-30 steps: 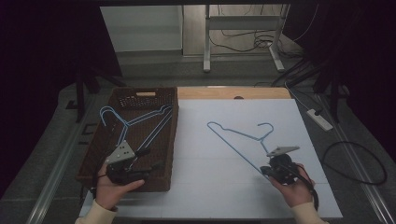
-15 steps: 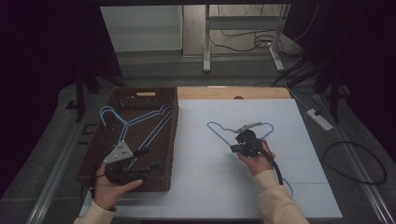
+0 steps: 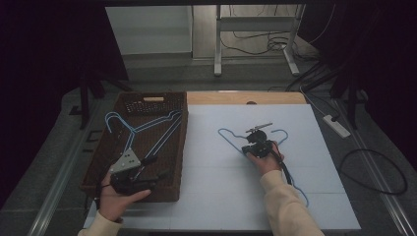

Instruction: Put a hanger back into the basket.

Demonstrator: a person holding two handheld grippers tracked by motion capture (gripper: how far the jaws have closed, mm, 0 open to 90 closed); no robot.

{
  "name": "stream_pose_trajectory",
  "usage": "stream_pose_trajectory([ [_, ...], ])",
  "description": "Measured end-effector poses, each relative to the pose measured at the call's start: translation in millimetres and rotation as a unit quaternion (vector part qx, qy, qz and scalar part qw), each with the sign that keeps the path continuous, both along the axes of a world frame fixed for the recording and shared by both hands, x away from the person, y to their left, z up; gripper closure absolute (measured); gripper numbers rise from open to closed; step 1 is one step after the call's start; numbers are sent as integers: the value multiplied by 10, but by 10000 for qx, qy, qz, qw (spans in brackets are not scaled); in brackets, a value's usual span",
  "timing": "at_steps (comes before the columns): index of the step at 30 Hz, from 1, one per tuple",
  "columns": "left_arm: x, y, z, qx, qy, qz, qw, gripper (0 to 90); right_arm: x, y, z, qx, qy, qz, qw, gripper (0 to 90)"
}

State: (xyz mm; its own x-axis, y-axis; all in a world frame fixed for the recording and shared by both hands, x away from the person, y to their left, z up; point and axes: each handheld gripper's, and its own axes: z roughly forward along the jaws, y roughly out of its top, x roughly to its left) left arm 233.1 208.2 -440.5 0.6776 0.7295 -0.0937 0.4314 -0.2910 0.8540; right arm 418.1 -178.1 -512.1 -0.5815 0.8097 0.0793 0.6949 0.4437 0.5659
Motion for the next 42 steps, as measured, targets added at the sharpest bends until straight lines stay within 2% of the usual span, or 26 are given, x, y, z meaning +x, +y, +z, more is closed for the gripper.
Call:
stream_pose_trajectory([
  [3, 1, -3, -1, 7, 0, -7, 10000, 362, -8, 10, -1, 42, 56, 72, 9999, 900],
  [6, 1, -3, -2, 8, 1, -6, 10000, 362, -47, 48, 7, 1, 130, 259, 9996, 900],
  [11, 2, 0, -6, 8, 9, -2, 10000, 362, -190, 101, 14, -51, 237, 552, 9982, 900],
  [16, 1, -9, -10, 23, 7, -8, 10000, 362, -368, 140, 11, 13, 359, 842, 9958, 900],
  [18, 2, -11, -10, 22, 8, -10, 10000, 362, -489, 161, 10, 5, 386, 1014, 9941, 900],
  [19, 2, -11, -10, 22, 8, -10, 10000, 363, -489, 161, 10, 5, 386, 1014, 9941, 900],
  [20, 1, -13, -11, 26, 14, -14, 10000, 362, -577, 165, 11, -4, 418, 1133, 9927, 900],
  [21, 1, -13, -11, 26, 14, -14, 10000, 363, -577, 165, 11, -4, 418, 1133, 9927, 900],
  [29, -1, -18, -8, 27, 9, -17, 10000, 363, -899, 127, 17, -40, 533, 1563, 9863, 900],
  [34, 0, -31, -16, 47, 22, -37, 10000, 363, -934, 101, 27, -26, 530, 1680, 9844, 900],
  [36, -2, -31, -15, 49, 16, -35, 10000, 363, -886, -8, 120, 121, 343, 1539, 9874, 900],
  [38, -1, -25, -13, 45, 15, -31, 10000, 363, -842, -193, 287, 76, 6, 1303, 9914, 900],
  [39, 2, -19, -14, 34, 14, -20, 10000, 363, -838, -274, 342, 40, -73, 1208, 9926, 862],
  [40, 2, -19, -14, 34, 14, -20, 10000, 363, -838, -274, 342, 40, -73, 1208, 9926, 862],
  [41, 6, -13, -16, 23, 20, -13, 10000, 363, -841, -456, 399, -39, -229, 972, 9950, 766],
  [42, 8, -11, -19, 30, 19, -11, 10000, 363, -843, -492, 403, -82, -239, 924, 9954, 751],
])
